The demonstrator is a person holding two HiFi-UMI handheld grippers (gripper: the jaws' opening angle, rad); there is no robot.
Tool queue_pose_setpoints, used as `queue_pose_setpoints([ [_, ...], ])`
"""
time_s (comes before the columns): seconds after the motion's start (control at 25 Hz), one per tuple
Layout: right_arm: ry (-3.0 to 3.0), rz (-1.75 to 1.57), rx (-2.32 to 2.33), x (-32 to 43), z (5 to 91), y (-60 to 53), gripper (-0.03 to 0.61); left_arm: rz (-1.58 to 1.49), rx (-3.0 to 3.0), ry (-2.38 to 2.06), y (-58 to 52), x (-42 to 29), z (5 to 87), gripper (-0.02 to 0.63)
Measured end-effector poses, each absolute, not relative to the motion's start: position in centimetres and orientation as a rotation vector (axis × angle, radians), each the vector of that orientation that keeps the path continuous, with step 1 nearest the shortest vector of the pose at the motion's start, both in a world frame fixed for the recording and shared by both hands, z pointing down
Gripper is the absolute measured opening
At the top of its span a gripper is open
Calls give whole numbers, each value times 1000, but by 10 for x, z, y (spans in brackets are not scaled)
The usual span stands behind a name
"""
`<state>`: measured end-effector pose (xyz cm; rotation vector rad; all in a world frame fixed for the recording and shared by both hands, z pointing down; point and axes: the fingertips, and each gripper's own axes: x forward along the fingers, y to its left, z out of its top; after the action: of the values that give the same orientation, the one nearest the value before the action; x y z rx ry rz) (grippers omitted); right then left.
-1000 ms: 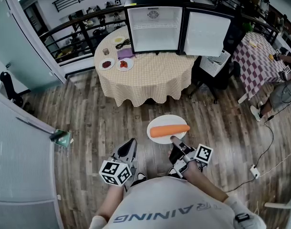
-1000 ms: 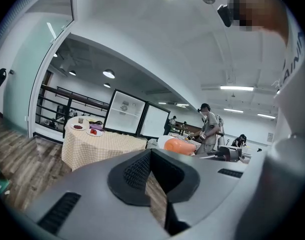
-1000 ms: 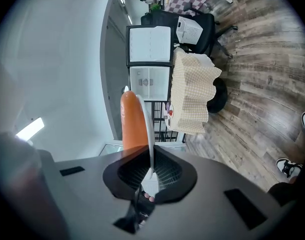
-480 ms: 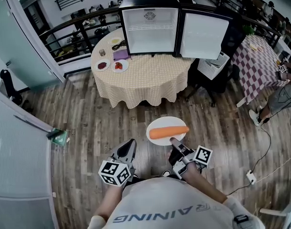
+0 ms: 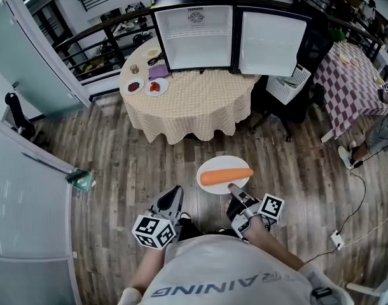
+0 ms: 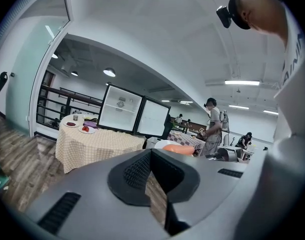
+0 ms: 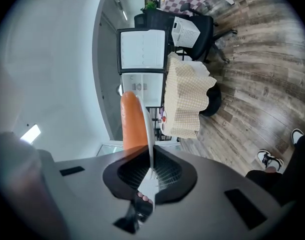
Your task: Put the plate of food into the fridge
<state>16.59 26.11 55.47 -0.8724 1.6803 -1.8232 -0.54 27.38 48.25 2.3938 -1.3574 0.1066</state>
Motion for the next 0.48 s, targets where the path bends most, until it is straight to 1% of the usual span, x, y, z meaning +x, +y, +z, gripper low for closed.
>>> queue_pose_setpoints([
  [0.48, 1668, -1775, -928, 168, 555, 193, 35, 89, 2435, -1255, 192, 0, 492, 8],
])
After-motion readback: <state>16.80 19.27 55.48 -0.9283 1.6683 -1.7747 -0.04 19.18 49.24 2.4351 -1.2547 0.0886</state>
